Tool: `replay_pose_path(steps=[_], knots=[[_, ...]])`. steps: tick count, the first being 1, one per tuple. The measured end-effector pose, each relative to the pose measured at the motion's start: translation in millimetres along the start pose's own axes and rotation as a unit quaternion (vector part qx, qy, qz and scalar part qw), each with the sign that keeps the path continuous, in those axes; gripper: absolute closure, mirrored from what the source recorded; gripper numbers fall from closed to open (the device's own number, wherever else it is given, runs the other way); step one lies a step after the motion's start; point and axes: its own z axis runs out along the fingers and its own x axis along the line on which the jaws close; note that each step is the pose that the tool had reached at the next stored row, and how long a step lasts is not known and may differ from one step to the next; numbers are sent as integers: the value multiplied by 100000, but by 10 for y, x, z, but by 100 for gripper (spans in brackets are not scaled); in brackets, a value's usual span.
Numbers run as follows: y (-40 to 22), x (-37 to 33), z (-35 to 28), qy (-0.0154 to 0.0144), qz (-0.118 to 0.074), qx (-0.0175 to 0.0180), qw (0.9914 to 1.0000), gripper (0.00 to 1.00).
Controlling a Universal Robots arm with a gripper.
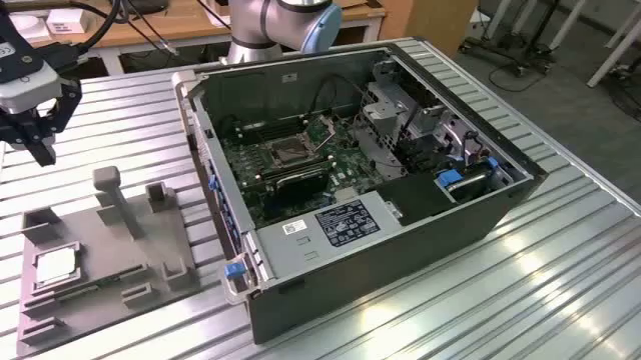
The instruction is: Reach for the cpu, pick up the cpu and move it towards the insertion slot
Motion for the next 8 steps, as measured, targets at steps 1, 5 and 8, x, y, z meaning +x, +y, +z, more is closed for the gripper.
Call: replay_pose_path(steps=[1, 5, 8], knots=[[0, 0, 1, -3, -1, -5, 100000, 90], [0, 0, 0, -1, 0, -2, 100000, 90], [0, 0, 0, 1, 1, -2, 100000, 90]])
